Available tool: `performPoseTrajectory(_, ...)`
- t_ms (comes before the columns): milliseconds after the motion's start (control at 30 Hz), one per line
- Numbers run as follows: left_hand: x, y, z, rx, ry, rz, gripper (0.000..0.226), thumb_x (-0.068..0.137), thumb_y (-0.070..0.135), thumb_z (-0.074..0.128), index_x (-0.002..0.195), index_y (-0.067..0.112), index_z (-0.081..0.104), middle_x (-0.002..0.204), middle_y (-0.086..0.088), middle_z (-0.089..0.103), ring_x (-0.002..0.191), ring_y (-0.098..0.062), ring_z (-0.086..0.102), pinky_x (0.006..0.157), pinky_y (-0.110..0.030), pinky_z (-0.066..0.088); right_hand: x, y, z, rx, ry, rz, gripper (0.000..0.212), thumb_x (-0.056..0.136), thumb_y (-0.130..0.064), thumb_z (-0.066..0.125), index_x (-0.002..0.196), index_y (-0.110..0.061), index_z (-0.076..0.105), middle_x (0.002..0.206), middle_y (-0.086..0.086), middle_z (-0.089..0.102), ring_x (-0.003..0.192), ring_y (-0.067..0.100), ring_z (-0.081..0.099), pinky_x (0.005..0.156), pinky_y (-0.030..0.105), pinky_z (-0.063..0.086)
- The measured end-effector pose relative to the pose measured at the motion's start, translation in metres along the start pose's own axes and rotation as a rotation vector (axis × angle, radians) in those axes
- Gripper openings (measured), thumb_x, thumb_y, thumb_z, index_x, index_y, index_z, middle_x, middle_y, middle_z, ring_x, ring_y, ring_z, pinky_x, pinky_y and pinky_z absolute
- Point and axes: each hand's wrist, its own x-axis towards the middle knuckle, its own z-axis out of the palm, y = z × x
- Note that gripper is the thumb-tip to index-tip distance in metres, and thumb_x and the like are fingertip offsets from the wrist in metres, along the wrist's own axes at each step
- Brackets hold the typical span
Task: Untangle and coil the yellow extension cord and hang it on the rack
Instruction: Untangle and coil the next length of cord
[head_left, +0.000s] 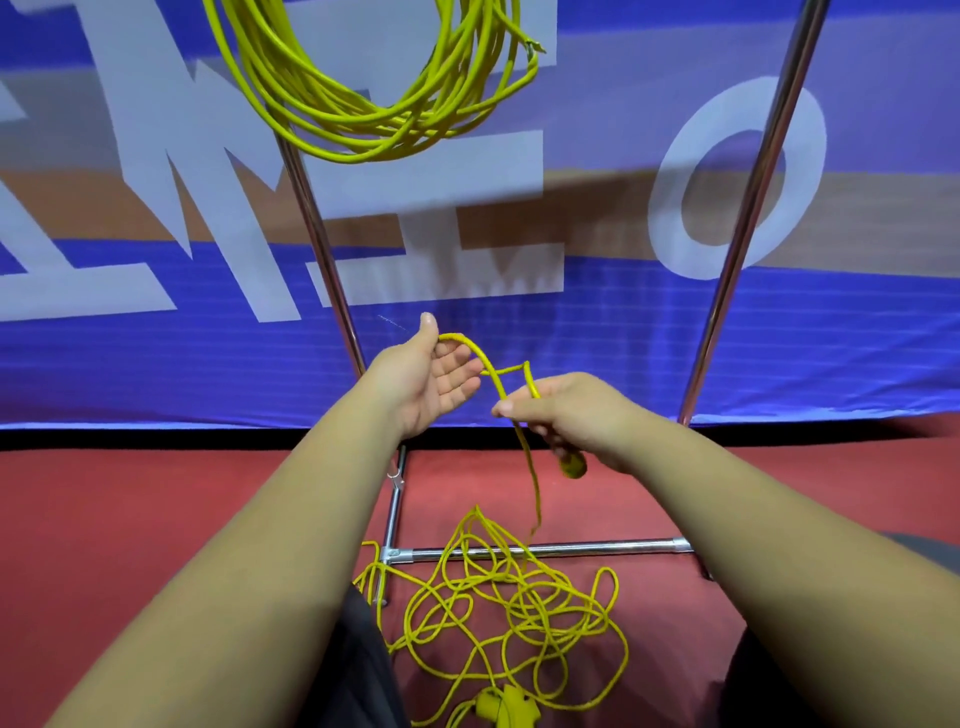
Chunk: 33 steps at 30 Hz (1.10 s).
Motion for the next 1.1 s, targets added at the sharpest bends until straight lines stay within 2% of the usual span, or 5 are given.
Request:
performPoseTrajectory(233,-0.002,-0.032,0.004,0.603,-0.119,-0.123,0.036,0.102,0.021,0.046,0.132,0.012,0.063,0.122,-0.006,0.074,0.105,-0.029,0.074,0.091,-0.040,0.058,0.002,-0.015,-0.008,0.152,0.241,-0.068,0.024,0.083,-0.039,0.086,0.084,-0.016,0.080,0.059,0.002,0.046,0.048,0.017,0.034,0.049,0.026,0.025)
performPoseTrajectory(500,0.003,-0.108,0.017,1.430,-0.531,0.071,0.033,0.102,0.037,0.063,0.130,0.021,0.067,0.126,0.001,0.069,0.118,-0.017,0.062,0.105,-0.029,0.045,-0.009,-0.038,-0.011,0.403,0.330,-0.121,0.023,0.083,-0.039,0.085,0.089,-0.017,0.076,0.060,0.002,0.033,0.050,0.019,0.024,0.055,0.037,0.024)
performPoseTrajectory(667,0.001,-0.103,0.017,1.328,-0.503,0.063,0.019,0.105,0.034,0.059,0.099,0.019,0.069,0.100,-0.001,0.072,0.088,-0.015,0.063,0.078,-0.031,0.047,-0.005,-0.036,-0.020,0.315,0.454,-0.116,0.034,0.087,-0.046,0.079,0.084,-0.013,0.074,0.058,0.002,0.039,0.046,0.020,0.030,0.051,0.029,0.030)
performPoseTrajectory(900,-0.001,-0.043,0.023,0.416,0.174,0.018,0.030,0.108,0.021,0.042,0.097,0.006,0.065,0.078,-0.007,0.059,0.056,-0.023,0.067,0.065,-0.042,0.063,0.018,-0.009,-0.046,-0.376,0.594,0.027,0.034,0.102,-0.027,0.051,0.072,-0.010,0.052,0.066,0.012,0.049,0.064,0.032,0.044,0.061,0.038,0.038)
performPoseTrajectory(1100,0.006,-0.021,-0.014,1.485,0.408,0.548,0.018,0.106,0.043,0.049,0.111,0.027,0.056,0.096,0.000,0.065,0.086,-0.029,0.059,0.068,-0.037,0.044,0.031,0.004,-0.048,-0.164,0.588,0.168,0.013,0.095,-0.020,0.055,0.099,-0.012,0.065,0.093,0.012,0.062,0.077,0.030,0.057,0.063,0.030,0.048)
